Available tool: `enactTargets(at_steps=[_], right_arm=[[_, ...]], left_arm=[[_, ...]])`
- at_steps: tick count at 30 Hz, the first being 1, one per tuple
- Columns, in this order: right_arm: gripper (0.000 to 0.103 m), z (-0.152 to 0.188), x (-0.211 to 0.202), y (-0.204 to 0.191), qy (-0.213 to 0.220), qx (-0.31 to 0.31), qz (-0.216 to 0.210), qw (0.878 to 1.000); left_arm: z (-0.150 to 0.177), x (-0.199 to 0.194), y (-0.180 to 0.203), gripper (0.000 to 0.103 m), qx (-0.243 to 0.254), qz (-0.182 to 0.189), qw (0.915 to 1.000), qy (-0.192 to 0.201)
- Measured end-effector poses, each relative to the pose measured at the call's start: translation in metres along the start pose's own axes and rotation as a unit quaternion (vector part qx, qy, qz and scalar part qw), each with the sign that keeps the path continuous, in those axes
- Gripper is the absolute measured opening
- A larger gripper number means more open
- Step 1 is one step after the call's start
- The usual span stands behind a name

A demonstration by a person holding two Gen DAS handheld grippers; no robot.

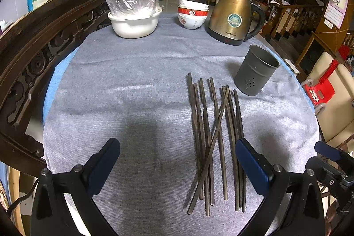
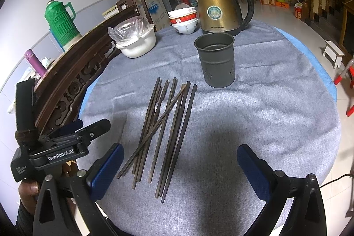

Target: Organize utensils

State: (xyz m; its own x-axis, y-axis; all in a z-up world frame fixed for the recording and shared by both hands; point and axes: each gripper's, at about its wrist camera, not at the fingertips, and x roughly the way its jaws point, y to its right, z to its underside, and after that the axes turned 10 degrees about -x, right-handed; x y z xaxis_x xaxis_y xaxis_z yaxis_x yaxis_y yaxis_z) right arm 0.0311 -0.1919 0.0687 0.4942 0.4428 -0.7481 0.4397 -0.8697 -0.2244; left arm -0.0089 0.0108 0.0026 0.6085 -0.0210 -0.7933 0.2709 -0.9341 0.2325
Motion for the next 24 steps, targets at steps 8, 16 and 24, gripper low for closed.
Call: enactTargets(at_steps=[8, 16, 24], right_arm=[[0.103, 0.003, 0.04, 0.02, -0.059, 0.04, -0.022, 0.997], [0.062, -0.02, 0.102, 0.049, -0.121, 0.114, -0.049, 0.985], [0.04, -0.049, 0.145, 0.054, -0.16, 0.138, -0.039, 0.977]], left_arm=[[-0.001, 0.02, -0.026, 0.103, -0.036, -0.018, 0.9987, -0.031], [-0.003, 0.034, -0.042, 0.103, -0.056, -0.017, 0.997, -0.051], [-0.008, 0.047, -0.052, 0.103, -0.067, -0.013, 0.9954, -0.067]])
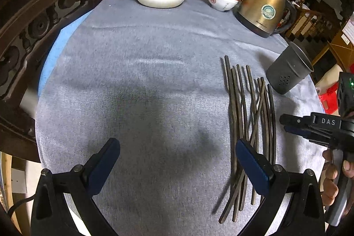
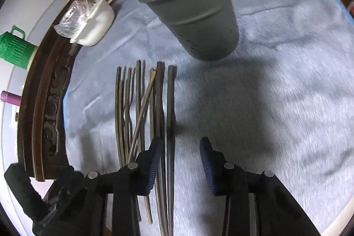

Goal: Organize utensils
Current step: 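Lower the right tool onto one dark chopstick and close it while the left tool grasps another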

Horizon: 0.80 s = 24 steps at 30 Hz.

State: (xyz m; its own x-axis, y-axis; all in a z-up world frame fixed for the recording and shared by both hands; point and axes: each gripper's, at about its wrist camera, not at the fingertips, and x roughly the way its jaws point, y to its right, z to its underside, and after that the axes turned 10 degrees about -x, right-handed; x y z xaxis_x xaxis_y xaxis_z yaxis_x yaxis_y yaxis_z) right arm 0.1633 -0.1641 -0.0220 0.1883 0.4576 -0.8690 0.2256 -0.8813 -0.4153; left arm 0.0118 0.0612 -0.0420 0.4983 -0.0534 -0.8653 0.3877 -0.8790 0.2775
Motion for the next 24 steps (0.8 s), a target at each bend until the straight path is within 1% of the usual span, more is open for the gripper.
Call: enactTargets(at_steps=[3, 4, 5, 7, 8, 9, 11, 15, 19, 21, 23, 24], right_arm=[[0.038, -0.003, 0.006, -0.005, -0.01, -0.006, 0.009, 1.0], [0.035, -0.005, 0.008, -0.006, -0.015, -0.007, 0.012, 1.0], [0.029, -0.006, 0.013, -0.007, -0.022, -0.009, 0.017, 1.0], [0.026, -0.007, 0.014, -0.01, -0.024, -0.02, 0.027, 0.999], [0.023, -0.008, 0.015, -0.012, -0.029, -0.026, 0.028, 0.999], [0.015, -0.009, 0.018, -0.016, -0.038, -0.034, 0.034, 0.998], [0.01, -0.012, 0.021, -0.025, -0.044, -0.062, 0.06, 0.995], [0.01, -0.018, 0.025, -0.038, -0.076, -0.123, 0.087, 0.986], [0.009, -0.017, 0.022, -0.033, -0.089, -0.144, 0.102, 0.98], [0.009, -0.013, 0.018, -0.027, -0.086, -0.142, 0.094, 0.982], [0.009, -0.011, 0.015, -0.023, -0.08, -0.14, 0.09, 0.983], [0.009, -0.01, 0.013, -0.021, -0.077, -0.14, 0.088, 0.983]], left_arm=[[-0.001, 0.003, -0.001, 0.103, -0.001, 0.0, 1.0, -0.003], [-0.002, 0.004, -0.001, 0.103, -0.001, 0.0, 1.0, -0.004], [-0.003, 0.005, -0.001, 0.103, -0.002, 0.001, 1.0, -0.005], [-0.005, 0.007, 0.0, 0.103, -0.002, 0.001, 1.0, -0.006], [-0.006, 0.007, 0.0, 0.103, -0.001, 0.001, 1.0, -0.007], [-0.007, 0.008, 0.002, 0.103, 0.0, 0.001, 1.0, -0.009], [-0.01, 0.009, 0.005, 0.103, 0.004, -0.001, 0.9999, -0.013], [-0.02, 0.014, 0.015, 0.103, 0.013, -0.008, 0.9994, -0.032], [-0.033, 0.023, 0.025, 0.102, 0.014, -0.011, 0.998, -0.061], [-0.039, 0.031, 0.032, 0.098, 0.013, -0.016, 0.9967, -0.079], [-0.044, 0.041, 0.04, 0.094, 0.016, -0.022, 0.9941, -0.105], [-0.047, 0.046, 0.044, 0.089, 0.017, -0.025, 0.9924, -0.119]])
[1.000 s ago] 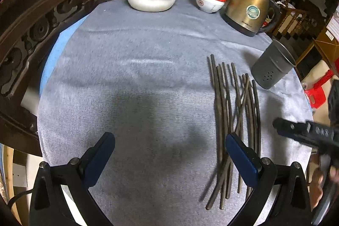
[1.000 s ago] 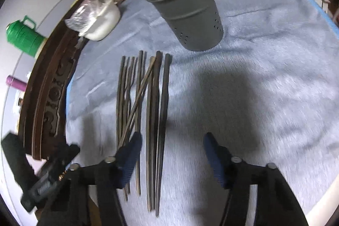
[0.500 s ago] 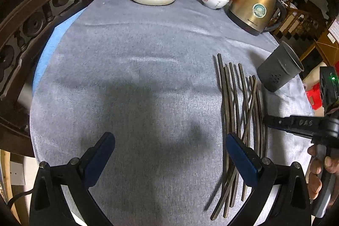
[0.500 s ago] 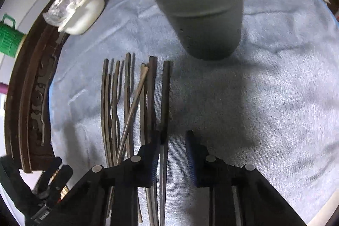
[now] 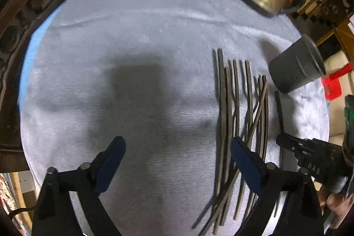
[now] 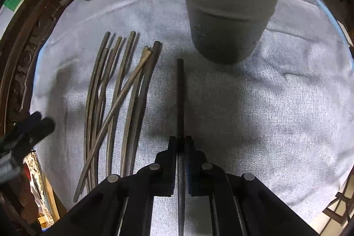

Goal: Organize utensils
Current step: 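Lower the right tool onto one dark chopstick and close it while the left tool grasps another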

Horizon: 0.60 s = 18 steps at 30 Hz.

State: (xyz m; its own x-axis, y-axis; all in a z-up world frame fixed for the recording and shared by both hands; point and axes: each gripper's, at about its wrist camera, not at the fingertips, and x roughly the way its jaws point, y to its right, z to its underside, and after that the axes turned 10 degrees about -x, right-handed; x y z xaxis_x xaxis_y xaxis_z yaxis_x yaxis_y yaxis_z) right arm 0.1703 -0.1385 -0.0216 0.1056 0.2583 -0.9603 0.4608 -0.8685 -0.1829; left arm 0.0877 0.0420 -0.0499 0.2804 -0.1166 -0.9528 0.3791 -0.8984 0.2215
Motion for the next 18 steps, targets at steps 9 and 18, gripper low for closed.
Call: enactTargets(at_steps=[9, 18], right_arm=[[0.009, 0.013, -0.004, 0.018, 0.014, 0.004, -0.02, 1.0], [0.009, 0.02, -0.006, 0.029, 0.022, 0.006, -0.029, 0.999]], left_arm=[[-0.016, 0.028, 0.029, 0.064, 0.011, -0.038, 0.9975, -0.059], [-0.025, 0.037, 0.037, 0.05, 0.007, -0.035, 0.9961, -0.08]])
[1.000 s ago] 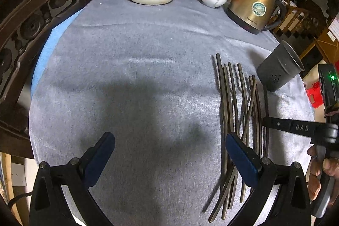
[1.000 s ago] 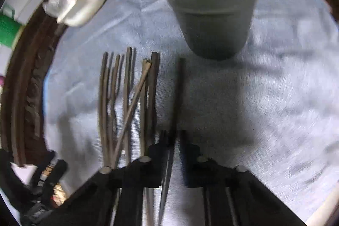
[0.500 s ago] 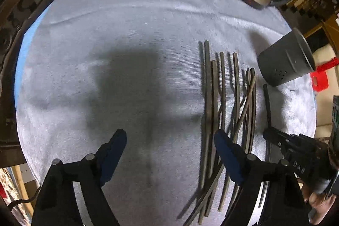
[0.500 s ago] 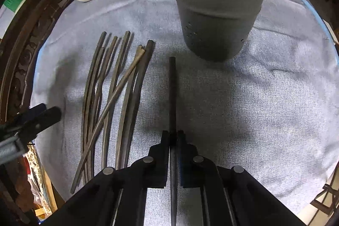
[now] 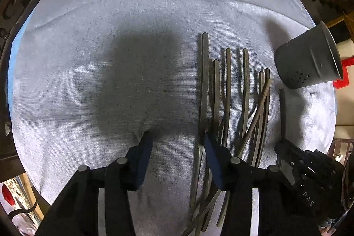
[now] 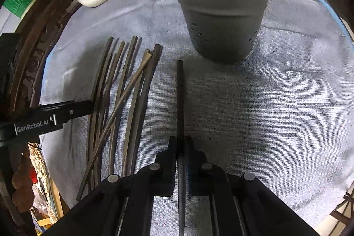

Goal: Organize utensils
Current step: 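Lower the right tool onto one dark chopstick and close it while the left tool grasps another, then lift the held chopsticks upright with both tools toward the grey cup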

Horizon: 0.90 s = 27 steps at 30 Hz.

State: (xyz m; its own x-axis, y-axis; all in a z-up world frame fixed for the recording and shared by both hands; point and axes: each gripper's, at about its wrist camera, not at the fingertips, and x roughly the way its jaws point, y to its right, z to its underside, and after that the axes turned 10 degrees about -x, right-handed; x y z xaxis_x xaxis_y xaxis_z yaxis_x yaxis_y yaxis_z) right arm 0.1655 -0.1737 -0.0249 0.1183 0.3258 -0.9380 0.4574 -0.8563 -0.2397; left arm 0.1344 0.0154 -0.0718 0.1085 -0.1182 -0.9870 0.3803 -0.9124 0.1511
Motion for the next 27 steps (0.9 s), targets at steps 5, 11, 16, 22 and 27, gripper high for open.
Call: enactTargets(at_steps=[5, 11, 16, 22, 27], right_arm=[[0.009, 0.0, -0.002, -0.002, -0.001, -0.001, -0.001, 1.0], [0.009, -0.006, 0.001, -0.008, -0.01, -0.008, 0.002, 1.0], [0.009, -0.009, 0.004, -0.013, -0.019, -0.02, 0.011, 1.0], [0.009, -0.013, 0.008, -0.018, -0.022, -0.022, 0.016, 0.999], [0.009, -0.014, 0.011, -0.02, -0.022, -0.02, 0.014, 0.999]], left_arm=[[-0.01, -0.004, 0.004, 0.033, 0.008, 0.013, 0.9998, -0.009], [-0.007, -0.01, 0.0, 0.01, 0.027, 0.007, 0.9994, -0.02], [-0.004, -0.012, -0.012, 0.01, 0.035, 0.01, 0.9988, -0.034], [-0.017, -0.021, -0.012, 0.015, 0.017, 0.021, 0.9992, -0.029], [-0.028, -0.009, -0.007, 0.006, 0.017, 0.0, 0.9987, -0.047]])
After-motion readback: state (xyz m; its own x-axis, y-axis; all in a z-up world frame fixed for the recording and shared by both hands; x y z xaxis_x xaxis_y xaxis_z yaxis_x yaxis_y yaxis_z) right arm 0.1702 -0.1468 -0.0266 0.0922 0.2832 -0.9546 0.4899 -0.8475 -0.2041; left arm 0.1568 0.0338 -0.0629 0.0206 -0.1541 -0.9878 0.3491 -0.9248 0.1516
